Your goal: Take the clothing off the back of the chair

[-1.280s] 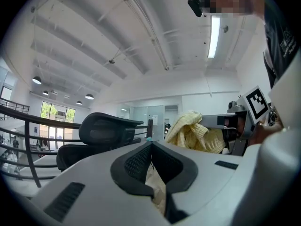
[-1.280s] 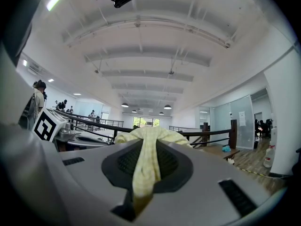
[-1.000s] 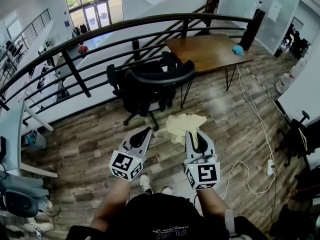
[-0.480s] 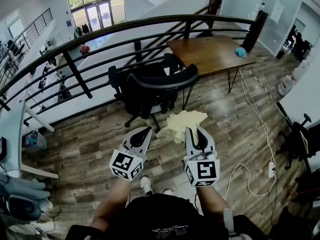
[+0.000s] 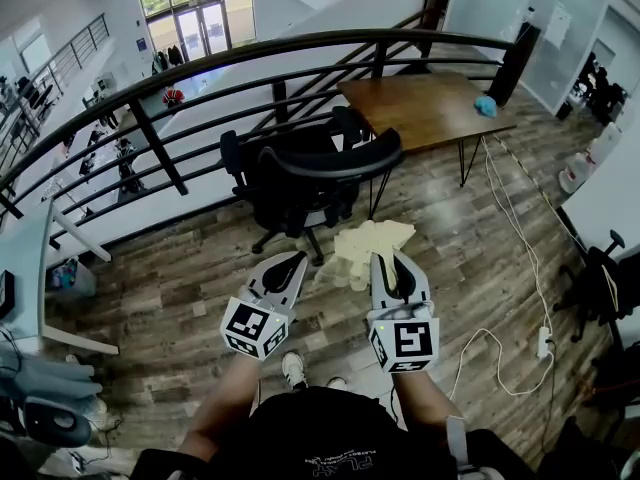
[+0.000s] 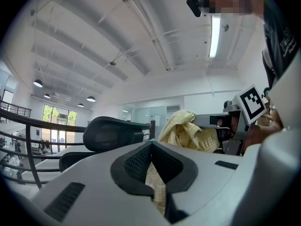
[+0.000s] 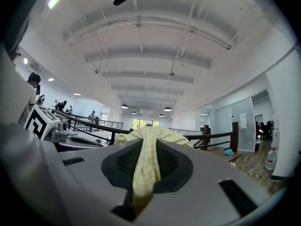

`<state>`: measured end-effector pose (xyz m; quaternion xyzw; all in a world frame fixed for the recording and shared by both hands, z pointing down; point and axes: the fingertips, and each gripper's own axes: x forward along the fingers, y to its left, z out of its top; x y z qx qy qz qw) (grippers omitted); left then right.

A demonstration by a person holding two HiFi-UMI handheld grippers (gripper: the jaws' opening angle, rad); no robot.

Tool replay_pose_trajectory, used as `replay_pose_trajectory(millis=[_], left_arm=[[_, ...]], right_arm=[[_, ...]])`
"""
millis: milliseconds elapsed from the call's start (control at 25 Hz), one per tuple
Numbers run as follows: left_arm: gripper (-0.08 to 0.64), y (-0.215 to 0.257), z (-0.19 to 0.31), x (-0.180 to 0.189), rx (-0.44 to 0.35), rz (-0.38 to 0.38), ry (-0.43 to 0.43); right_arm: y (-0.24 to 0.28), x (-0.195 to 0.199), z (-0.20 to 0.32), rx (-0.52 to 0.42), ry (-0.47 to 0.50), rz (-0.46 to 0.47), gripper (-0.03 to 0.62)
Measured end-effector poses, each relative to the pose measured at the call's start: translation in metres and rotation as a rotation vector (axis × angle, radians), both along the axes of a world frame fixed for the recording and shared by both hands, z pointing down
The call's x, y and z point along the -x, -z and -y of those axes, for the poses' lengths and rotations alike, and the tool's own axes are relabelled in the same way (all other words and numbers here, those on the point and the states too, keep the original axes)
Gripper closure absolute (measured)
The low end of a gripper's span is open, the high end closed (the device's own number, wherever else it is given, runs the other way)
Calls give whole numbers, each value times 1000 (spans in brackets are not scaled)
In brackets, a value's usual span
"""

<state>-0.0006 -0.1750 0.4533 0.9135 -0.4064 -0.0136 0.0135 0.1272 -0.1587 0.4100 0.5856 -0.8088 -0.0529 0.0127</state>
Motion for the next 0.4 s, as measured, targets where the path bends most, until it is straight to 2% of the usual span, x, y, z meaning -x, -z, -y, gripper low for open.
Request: replay_pose_trajectory(millis=[400], left_arm=[[548, 1, 0, 12, -9, -2, 15]], right_arm=[[1, 9, -1, -8, 0, 8, 545]])
